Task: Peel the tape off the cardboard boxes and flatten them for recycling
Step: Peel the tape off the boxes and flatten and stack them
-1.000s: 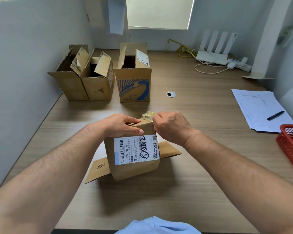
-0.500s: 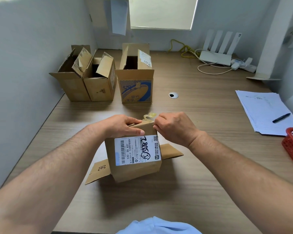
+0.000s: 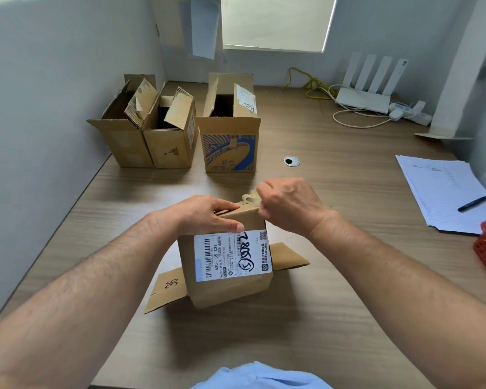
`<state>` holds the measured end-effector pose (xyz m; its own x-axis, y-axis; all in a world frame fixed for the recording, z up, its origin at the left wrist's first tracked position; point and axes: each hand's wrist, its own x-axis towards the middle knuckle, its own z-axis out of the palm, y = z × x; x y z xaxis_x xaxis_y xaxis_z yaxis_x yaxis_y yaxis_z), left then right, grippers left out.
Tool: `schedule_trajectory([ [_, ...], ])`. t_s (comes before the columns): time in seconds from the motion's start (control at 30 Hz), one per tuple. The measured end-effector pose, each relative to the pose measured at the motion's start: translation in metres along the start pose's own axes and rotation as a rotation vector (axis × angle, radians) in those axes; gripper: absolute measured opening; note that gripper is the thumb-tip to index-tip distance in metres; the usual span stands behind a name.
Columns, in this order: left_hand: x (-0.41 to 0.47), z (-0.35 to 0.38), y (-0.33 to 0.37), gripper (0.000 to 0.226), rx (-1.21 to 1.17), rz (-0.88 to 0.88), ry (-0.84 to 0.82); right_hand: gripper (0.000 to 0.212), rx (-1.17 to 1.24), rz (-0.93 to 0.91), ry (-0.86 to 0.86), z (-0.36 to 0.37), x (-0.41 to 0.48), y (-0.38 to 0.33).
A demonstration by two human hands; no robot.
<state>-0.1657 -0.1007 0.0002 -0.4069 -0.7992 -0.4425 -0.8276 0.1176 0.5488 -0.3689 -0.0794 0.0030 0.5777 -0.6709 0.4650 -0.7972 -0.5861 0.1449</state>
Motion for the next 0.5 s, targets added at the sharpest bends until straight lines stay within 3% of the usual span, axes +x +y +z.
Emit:
schedule_trajectory([
  [0.07, -0.003, 0.002, 0.000, 0.066, 0.002, 0.000, 0.015, 0.019, 0.045, 0.137, -0.059, 0.003, 0.000, 0.002],
  [0.1, -0.005, 0.004, -0.001, 0.066, 0.007, -0.001, 0.024, 0.013, 0.116, 0.264, -0.171, 0.003, -0.001, 0.002],
  [0.17, -0.007, 0.009, -0.003, 0.068, 0.016, -0.008, 0.051, 0.010, 0.512, 0.561, -0.329, 0.006, -0.007, 0.004],
  [0.23, -0.009, 0.014, -0.003, 0.069, 0.041, -0.013, 0.087, 0.017, 1.028, 0.769, -0.260, 0.008, -0.016, 0.004],
  [0.3, -0.011, 0.019, -0.001, 0.070, 0.110, -0.011, 0.115, 0.022, 1.262, 0.834, -0.213, 0.010, -0.025, 0.003],
  [0.4, -0.018, 0.027, 0.003, 0.073, 0.242, 0.022, 0.155, 0.010, 1.274, 0.810, -0.219, 0.011, -0.034, -0.006],
  [0.5, -0.031, 0.039, 0.004, 0.075, 0.336, 0.068, 0.200, 0.015, 1.359, 0.856, -0.206, 0.013, -0.042, -0.008],
])
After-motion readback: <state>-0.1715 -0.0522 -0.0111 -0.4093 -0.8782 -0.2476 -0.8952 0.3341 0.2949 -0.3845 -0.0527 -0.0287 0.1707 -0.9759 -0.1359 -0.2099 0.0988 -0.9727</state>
